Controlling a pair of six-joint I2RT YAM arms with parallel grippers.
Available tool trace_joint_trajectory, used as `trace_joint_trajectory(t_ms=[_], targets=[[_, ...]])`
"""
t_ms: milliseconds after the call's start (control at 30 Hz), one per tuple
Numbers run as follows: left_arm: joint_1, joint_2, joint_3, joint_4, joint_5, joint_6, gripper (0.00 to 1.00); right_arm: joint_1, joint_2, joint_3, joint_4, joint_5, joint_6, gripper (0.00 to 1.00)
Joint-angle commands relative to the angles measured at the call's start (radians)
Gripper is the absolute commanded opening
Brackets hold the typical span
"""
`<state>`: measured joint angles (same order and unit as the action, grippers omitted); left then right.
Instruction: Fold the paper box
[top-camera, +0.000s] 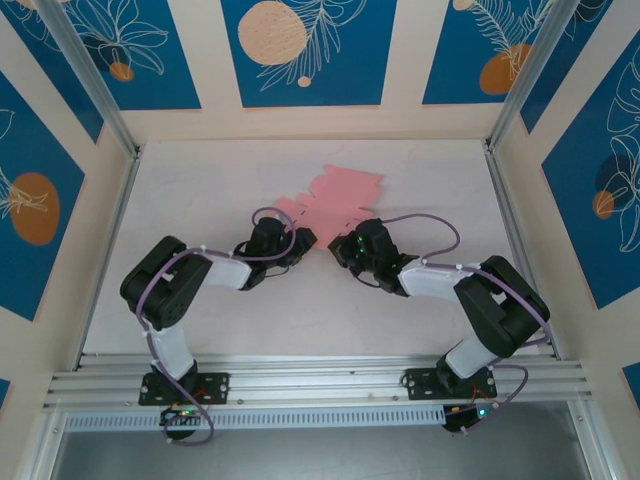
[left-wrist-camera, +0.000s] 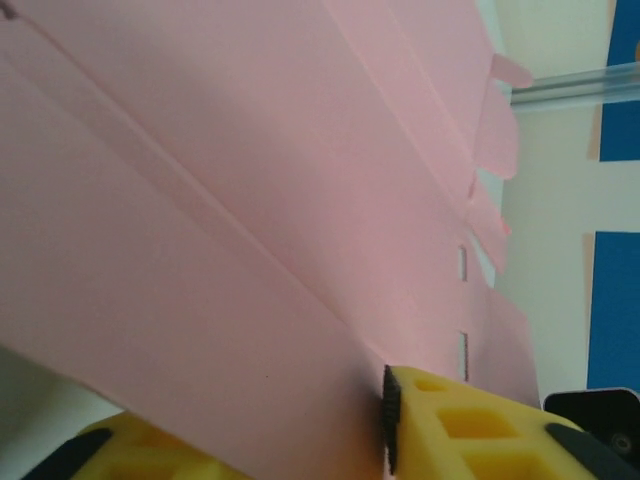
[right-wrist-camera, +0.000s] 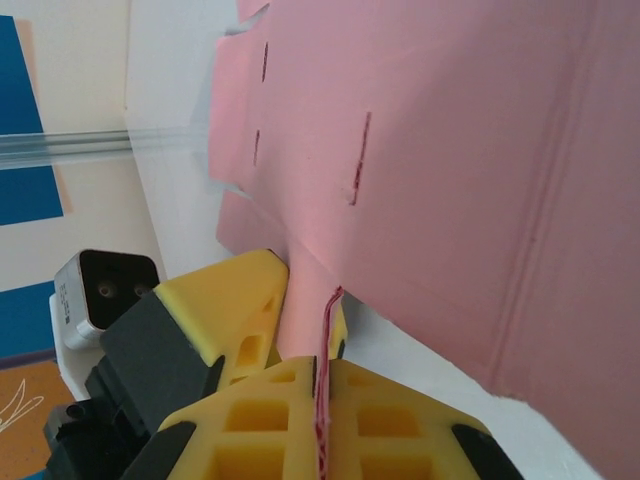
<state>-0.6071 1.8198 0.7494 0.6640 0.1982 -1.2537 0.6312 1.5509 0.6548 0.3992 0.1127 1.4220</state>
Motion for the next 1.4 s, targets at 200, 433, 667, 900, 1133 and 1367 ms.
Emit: trace_joint_trajectory(t_ms=[200,433,667,900,1133,1367], targets=[[0.009,-0.009,0.042,-0.028,-0.028,0.075,0.04,0.009,-0.021,0.002,-0.040,-0.025,-0.014,0.00],[0.075,-0.102,0.126,-0.249,0.066,0.326,0.00,-0.048,-0.140,0.005,-0.253,-0.066,-0.155,0.61],[0.148,-0.149,0.421,-0.860,0.212,0.809,0.00,-0.138,-0.346,0.114,-0.657,-0.046,-0.428,0.88],[0.167,-0.121,0.736,-1.421,0.196,1.266,0.00,-0.264,-0.401,0.284,-0.915,-0.081,-0.683,0.89],[0.166,-0.100,0.980,-1.694,-0.059,1.535,0.00,-0.366,-0.358,0.410,-0.964,-0.214,-0.840,0.89],[0.125,0.075,1.310,-1.911,-0.287,1.867,0.00,-0.423,-0.255,0.516,-1.006,-0.290,-0.864,0.89]])
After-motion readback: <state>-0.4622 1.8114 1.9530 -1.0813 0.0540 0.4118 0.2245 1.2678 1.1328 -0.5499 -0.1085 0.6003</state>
